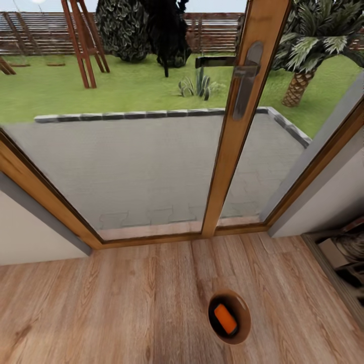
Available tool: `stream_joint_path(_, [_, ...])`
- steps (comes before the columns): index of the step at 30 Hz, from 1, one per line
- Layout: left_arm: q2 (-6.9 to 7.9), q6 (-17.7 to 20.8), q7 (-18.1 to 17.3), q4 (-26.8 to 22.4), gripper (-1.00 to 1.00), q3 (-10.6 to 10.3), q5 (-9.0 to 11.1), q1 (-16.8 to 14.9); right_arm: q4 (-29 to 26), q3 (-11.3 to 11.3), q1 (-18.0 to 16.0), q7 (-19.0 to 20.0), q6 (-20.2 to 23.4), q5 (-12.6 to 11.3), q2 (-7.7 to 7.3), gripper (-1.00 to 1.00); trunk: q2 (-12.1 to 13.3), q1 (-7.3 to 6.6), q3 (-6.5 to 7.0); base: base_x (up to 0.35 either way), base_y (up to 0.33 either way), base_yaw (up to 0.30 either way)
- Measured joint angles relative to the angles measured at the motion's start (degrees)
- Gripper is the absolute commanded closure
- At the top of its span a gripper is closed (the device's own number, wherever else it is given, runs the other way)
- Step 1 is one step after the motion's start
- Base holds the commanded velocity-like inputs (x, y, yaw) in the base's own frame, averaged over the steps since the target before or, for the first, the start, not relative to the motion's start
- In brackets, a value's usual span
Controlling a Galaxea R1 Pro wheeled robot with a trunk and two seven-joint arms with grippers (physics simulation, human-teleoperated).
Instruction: Put the three can of soda from the living room inside the tash can in the kitchen.
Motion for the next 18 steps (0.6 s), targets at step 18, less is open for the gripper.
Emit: stream_joint_path(18, [-0.48,9.6,-0.3,0.0,-1.00,0.0,0.1,0.0,-0.1,-0.4,0.0,-0.1,6.3,-0.4,1.31,-1.00,7.2,-3.95,3.23,0.000,0.000,0.000])
